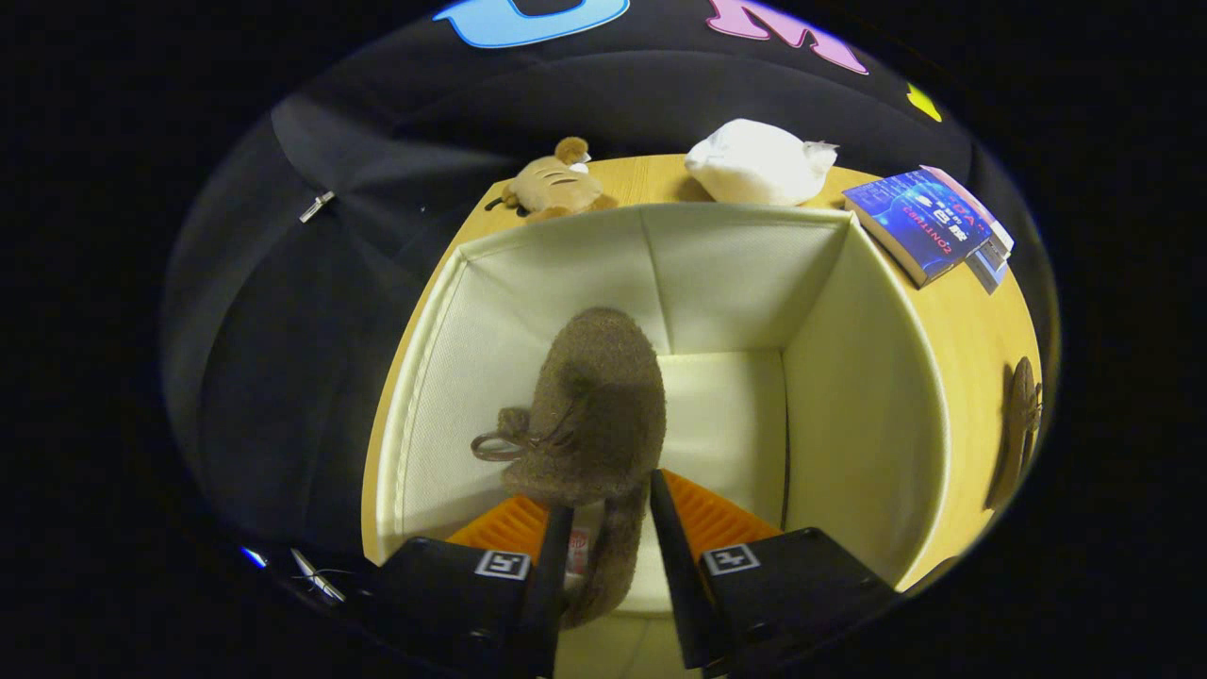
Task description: Open the storage box then place both shoes into the box .Put the left shoe in first, then the right shoe, with the right side of both shoes facing outward in a uniform manner.
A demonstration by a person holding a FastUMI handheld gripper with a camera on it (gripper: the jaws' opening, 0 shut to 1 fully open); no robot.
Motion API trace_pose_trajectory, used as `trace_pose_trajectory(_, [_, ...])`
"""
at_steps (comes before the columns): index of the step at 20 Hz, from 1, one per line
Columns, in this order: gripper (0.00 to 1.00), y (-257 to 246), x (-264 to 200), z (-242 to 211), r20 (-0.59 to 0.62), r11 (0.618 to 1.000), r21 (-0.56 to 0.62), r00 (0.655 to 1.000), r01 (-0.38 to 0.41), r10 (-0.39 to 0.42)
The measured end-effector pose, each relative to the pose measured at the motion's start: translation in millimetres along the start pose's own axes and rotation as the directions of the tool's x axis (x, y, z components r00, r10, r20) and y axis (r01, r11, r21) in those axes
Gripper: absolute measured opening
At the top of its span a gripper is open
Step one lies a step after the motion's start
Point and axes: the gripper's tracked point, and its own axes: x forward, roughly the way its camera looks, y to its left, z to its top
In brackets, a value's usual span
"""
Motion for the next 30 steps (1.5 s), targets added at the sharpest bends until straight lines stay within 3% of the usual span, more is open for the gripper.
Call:
trace_pose_trajectory(6, [0.97, 7, -17, 3, 0.041, 0.996, -0.081, 0.998, -0.046, 0.049])
trace_pose_trajectory(14, [0.97, -3, -93, 17, 0.197, 0.968, -0.222, 0.967, -0.118, 0.163])
trace_pose_trajectory(20, [0.97, -75, -172, 9, 0.298, 0.956, -0.264, 0.932, -0.129, 0.208])
trace_pose_trajectory(25, [0.97, -198, -214, -10, 0.351, 0.976, -0.216, 0.931, -0.024, 0.101])
trace_pose_trajectory(30, [0.97, -349, -236, -32, 0.351, 0.988, -0.058, 0.929, 0.145, -0.116])
